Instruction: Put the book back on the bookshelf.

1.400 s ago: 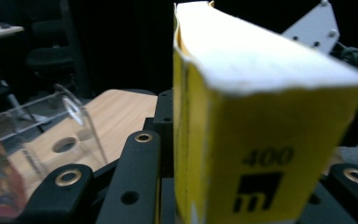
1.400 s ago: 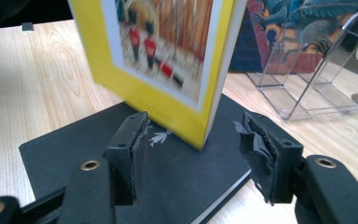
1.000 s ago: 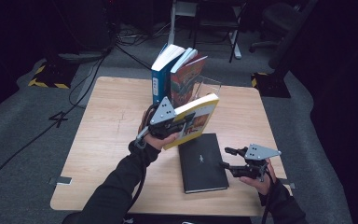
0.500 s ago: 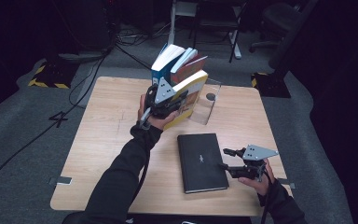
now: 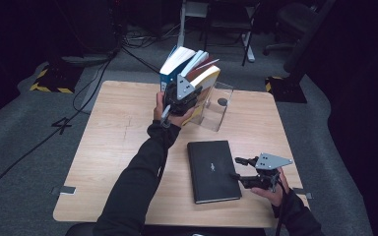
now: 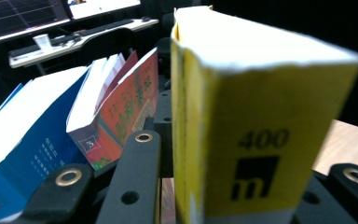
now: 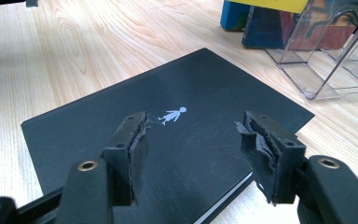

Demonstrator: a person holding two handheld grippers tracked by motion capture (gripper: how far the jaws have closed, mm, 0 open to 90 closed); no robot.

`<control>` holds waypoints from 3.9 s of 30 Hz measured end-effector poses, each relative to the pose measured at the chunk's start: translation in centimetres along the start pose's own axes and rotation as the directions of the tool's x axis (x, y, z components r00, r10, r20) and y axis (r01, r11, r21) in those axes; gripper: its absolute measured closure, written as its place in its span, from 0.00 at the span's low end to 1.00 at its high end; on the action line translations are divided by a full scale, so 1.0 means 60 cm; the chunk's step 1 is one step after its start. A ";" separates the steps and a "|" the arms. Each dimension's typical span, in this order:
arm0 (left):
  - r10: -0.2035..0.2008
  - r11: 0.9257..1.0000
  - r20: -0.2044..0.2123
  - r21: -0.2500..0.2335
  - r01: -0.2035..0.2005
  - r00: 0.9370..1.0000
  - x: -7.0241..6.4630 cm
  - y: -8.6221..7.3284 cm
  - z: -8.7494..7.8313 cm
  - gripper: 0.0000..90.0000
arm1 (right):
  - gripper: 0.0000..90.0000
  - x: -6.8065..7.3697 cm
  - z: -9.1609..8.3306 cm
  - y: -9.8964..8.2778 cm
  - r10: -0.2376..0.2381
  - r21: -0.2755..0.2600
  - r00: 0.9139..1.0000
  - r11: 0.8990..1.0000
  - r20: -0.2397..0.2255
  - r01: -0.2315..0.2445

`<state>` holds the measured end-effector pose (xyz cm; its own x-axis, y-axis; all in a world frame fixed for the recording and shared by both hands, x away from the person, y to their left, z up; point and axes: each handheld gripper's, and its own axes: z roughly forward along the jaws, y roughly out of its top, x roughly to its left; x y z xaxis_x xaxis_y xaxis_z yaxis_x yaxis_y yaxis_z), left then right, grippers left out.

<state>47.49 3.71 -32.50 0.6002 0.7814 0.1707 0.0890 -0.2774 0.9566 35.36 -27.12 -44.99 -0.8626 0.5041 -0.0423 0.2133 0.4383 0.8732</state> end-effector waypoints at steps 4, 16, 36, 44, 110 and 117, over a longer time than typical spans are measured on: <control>-0.021 1.000 0.002 -0.016 0.021 1.000 0.004 0.006 0.015 0.83 | 0.46 0.000 0.002 -0.001 0.000 0.004 1.000 1.000 -0.002 0.000; -0.016 0.999 0.014 -0.044 0.017 1.000 0.013 0.018 0.069 0.83 | 0.46 -0.001 0.005 -0.003 0.002 0.013 1.000 1.000 -0.009 -0.002; -0.055 0.996 -0.062 -0.068 0.050 0.997 -0.007 0.015 0.158 0.83 | 0.46 0.008 0.020 0.001 -0.018 0.028 0.999 0.999 -0.036 0.019; -0.122 0.990 -0.074 -0.080 0.116 0.990 -0.002 -0.010 0.179 0.83 | 0.47 0.010 0.023 0.002 -0.027 0.029 0.999 0.999 -0.044 0.028; -0.096 0.968 0.040 0.237 0.083 0.995 -0.005 -0.180 0.137 0.75 | 0.47 0.010 0.023 -0.006 -0.025 0.054 0.999 0.998 -0.040 0.027; -0.162 0.962 0.025 0.227 0.152 0.987 -0.004 -0.186 0.142 0.79 | 0.47 0.014 0.030 -0.008 -0.029 0.059 0.999 0.998 -0.042 0.031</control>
<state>53.16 1.86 -45.25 0.5979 0.8016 0.0077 0.3573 -0.2751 0.8926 35.37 -25.58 -46.33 -0.8871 0.4592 -0.0470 0.2125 0.4967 0.8415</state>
